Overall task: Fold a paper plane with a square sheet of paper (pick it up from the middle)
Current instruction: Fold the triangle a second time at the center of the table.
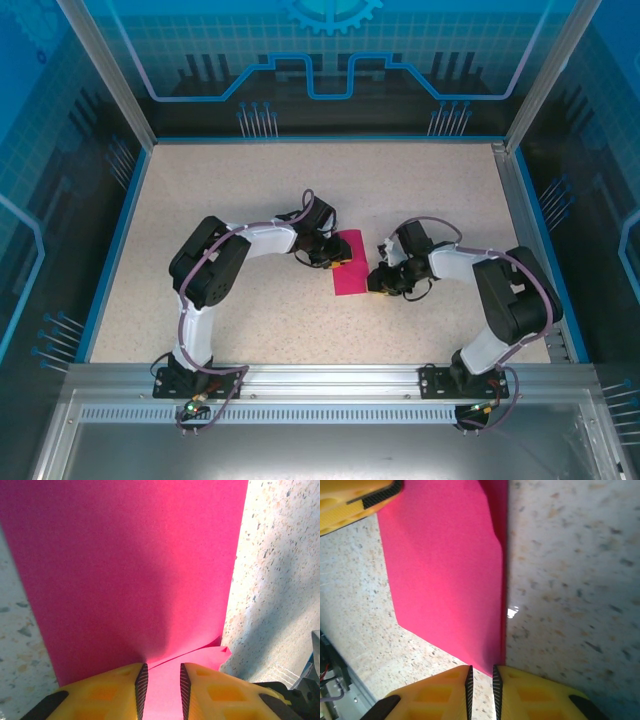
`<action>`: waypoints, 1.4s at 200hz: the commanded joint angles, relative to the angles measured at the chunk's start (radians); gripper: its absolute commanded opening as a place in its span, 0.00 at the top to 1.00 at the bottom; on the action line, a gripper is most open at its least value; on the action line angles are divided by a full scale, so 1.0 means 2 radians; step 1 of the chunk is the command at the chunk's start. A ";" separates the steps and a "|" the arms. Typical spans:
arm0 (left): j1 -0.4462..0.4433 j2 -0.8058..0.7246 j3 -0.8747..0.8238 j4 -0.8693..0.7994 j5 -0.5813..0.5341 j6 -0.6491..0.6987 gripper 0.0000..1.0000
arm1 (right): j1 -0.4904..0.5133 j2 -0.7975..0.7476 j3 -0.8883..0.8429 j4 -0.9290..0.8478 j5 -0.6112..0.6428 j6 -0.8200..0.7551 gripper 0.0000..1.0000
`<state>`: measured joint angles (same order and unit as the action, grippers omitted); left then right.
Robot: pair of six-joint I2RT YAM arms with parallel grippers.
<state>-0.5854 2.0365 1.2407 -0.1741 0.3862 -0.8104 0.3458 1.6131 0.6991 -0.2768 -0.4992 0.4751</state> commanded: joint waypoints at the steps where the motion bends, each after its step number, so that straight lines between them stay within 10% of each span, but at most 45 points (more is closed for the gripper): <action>1: 0.009 0.003 -0.006 -0.039 -0.024 0.005 0.72 | -0.009 -0.017 0.002 -0.037 0.038 0.003 0.79; 280: 0.009 -0.017 0.017 -0.044 -0.010 0.005 0.70 | -0.003 0.043 0.119 -0.032 0.054 0.016 0.69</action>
<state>-0.5781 2.0350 1.2556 -0.2077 0.3855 -0.8104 0.3588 1.7443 0.9211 -0.3073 -0.4206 0.5014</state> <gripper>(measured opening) 0.297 0.309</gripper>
